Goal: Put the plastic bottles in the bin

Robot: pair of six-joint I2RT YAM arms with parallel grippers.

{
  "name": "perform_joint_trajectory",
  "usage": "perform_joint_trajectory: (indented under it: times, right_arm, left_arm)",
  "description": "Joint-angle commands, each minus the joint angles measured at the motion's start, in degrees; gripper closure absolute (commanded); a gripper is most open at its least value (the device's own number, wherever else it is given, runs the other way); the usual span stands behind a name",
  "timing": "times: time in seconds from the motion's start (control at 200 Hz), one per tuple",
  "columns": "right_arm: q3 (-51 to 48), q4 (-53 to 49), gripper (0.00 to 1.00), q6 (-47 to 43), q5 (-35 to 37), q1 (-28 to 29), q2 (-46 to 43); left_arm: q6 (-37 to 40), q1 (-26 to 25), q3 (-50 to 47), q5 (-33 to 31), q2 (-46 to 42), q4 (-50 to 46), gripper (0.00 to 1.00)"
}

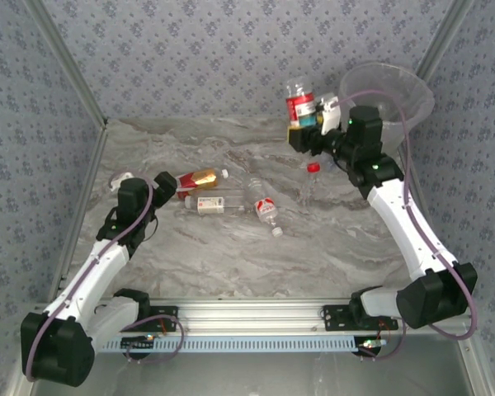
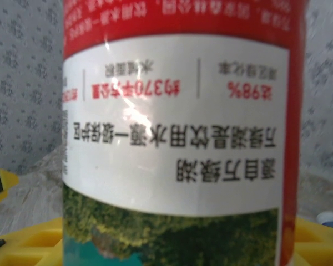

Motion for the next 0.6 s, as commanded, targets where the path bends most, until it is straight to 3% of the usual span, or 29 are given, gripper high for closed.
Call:
perform_joint_trajectory:
  times: [0.0, 0.395, 0.595]
  right_arm:
    - [5.2, -1.2, 0.38, -2.7, 0.3, -1.7, 1.8]
    - [21.6, -4.6, 0.38, -2.4, 11.9, -7.5, 10.2]
    - [28.8, -6.3, 0.38, 1.5, 22.7, -11.3, 15.5]
  left_arm:
    - [-2.4, 0.8, -0.6, 1.9, -0.1, 1.2, 0.01]
    - [-5.8, 1.7, -0.9, 3.5, 1.8, 2.3, 0.01]
    - [-4.6, 1.8, 1.0, 9.3, 4.9, 3.5, 0.01]
